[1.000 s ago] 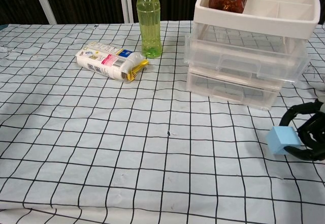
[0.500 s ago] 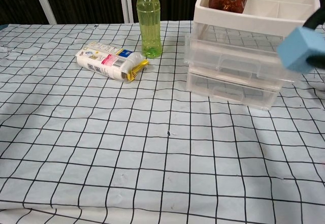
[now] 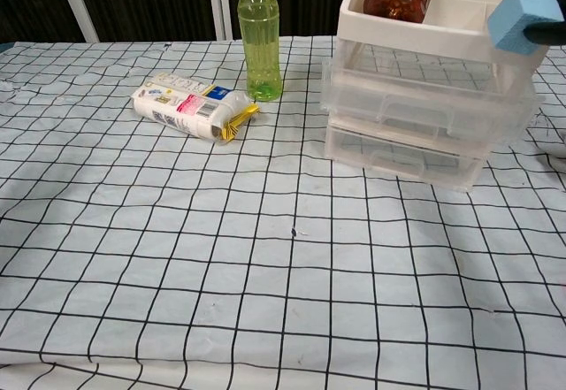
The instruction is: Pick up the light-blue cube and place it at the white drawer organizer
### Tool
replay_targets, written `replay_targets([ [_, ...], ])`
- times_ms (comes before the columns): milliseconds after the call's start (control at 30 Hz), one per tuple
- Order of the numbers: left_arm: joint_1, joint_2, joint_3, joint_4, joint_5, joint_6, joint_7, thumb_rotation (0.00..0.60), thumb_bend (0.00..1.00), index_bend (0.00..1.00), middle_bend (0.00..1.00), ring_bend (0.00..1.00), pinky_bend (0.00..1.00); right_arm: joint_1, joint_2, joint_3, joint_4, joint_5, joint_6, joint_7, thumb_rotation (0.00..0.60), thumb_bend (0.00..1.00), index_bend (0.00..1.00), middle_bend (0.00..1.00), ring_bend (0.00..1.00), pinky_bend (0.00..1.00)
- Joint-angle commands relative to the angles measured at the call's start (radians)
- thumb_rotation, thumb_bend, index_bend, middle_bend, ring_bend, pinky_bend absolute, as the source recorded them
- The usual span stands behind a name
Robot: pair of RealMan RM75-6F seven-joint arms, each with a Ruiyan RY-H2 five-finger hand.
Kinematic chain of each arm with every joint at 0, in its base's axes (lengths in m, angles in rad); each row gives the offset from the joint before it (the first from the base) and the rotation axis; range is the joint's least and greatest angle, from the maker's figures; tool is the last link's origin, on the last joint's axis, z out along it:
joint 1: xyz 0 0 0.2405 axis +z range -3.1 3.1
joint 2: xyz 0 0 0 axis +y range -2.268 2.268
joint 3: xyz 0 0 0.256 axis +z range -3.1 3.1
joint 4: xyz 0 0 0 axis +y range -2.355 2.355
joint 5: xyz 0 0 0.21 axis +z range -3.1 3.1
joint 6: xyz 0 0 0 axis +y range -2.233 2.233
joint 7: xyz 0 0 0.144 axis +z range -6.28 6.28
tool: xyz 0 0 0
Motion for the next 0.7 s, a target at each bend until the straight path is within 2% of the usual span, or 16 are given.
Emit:
replay_targets([
  [33,0.000,0.001,-0.001,0.000,-0.002,0.000,-0.002,0.600,0.02,0.00,0.00,0.00,0.00,0.048,-0.052,0.036,0.056,0.058,0.024,-0.040,0.600,0.32,0.65,0.80,0.87,0.76],
  [200,-0.001,0.002,-0.002,0.000,-0.005,-0.003,-0.004,0.600,0.02,0.00,0.00,0.00,0.00,0.059,-0.067,0.034,0.074,0.095,0.027,-0.045,0.600,0.32,0.65,0.80,0.87,0.76],
  [433,-0.001,0.002,0.000,-0.002,-0.002,-0.005,-0.001,0.600,0.02,0.00,0.00,0.00,0.00,0.050,-0.082,0.003,0.091,0.078,0.028,-0.032,0.600,0.32,0.64,0.80,0.87,0.76],
  [700,-0.001,0.001,0.001,-0.002,-0.001,-0.003,-0.002,0.600,0.02,0.00,0.00,0.00,0.00,0.045,-0.078,-0.003,0.085,0.056,0.030,-0.020,0.600,0.31,0.43,0.80,0.87,0.76],
])
